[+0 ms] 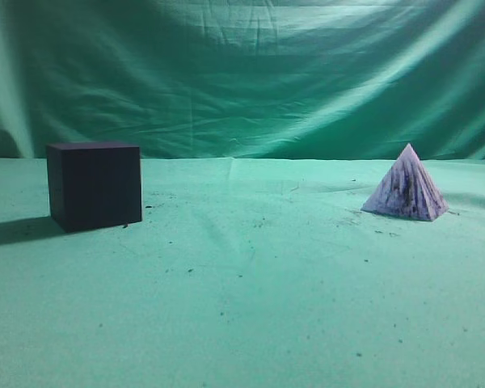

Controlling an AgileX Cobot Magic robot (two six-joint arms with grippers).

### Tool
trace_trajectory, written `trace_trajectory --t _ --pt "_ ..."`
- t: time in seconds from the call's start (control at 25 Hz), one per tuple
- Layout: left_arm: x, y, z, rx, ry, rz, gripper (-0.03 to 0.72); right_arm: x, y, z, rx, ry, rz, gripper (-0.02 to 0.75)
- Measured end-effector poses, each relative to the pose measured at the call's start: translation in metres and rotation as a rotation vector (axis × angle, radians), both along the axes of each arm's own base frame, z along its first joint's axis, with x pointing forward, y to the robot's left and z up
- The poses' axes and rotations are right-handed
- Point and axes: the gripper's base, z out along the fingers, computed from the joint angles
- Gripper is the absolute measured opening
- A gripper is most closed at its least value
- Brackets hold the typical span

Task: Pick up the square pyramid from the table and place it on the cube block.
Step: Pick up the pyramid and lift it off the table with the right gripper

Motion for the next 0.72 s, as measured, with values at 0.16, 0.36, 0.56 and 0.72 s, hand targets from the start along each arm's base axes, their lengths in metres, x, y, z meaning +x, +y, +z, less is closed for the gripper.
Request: trace_trajectory --t 0.16,0.36,0.56,0.72 --pt "0.0 0.0 0.0 0.0 0.0 0.0 0.0 0.0 0.0 0.0 0.0 0.0 0.0 0.05" --pt "0.0 0.0 0.0 0.0 0.0 0.0 0.0 0.0 0.0 0.0 0.0 0.0 0.0 0.05" --pt "0.0 0.0 0.0 0.0 0.0 0.0 0.0 0.0 0.0 0.0 0.0 0.0 0.0 0.05" --pt "0.0 0.0 0.0 0.0 0.0 0.0 0.0 0.0 0.0 0.0 0.0 0.0 0.0 0.05"
